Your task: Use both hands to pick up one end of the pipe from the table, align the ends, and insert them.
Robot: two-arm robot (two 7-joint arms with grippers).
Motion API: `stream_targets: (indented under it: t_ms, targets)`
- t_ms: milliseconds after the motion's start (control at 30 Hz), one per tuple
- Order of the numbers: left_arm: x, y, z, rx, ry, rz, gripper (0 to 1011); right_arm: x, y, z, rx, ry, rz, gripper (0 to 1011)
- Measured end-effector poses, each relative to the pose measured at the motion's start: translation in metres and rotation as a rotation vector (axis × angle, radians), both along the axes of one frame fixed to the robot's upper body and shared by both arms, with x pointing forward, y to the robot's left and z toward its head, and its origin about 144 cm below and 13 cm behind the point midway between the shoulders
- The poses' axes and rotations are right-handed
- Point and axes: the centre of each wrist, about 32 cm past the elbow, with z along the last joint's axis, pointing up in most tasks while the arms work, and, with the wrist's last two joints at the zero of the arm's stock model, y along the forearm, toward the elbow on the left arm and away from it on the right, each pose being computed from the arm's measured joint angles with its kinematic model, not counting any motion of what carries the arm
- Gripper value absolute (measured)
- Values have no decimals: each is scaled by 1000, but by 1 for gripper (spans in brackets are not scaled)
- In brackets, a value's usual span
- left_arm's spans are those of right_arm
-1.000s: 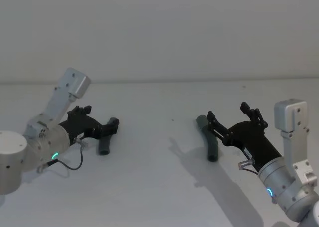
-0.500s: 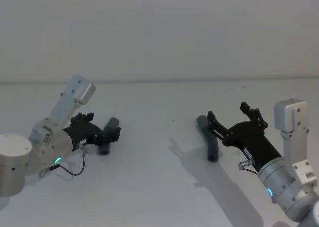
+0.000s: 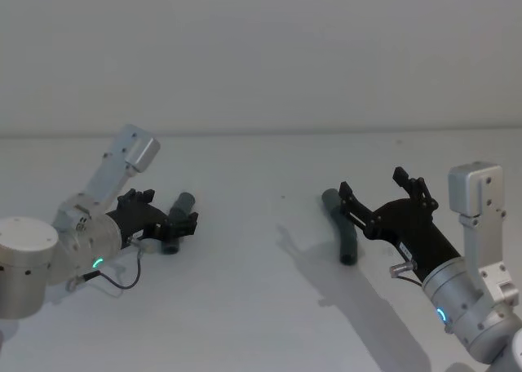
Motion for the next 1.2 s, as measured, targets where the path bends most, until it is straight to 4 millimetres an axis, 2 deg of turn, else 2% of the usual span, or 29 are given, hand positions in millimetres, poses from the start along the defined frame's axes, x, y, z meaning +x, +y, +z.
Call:
stream_targets:
  t_ms: [1200]
  targets:
    - [12, -7, -11, -31, 103, 54, 1000, 0, 0, 0, 0, 0, 0, 1004]
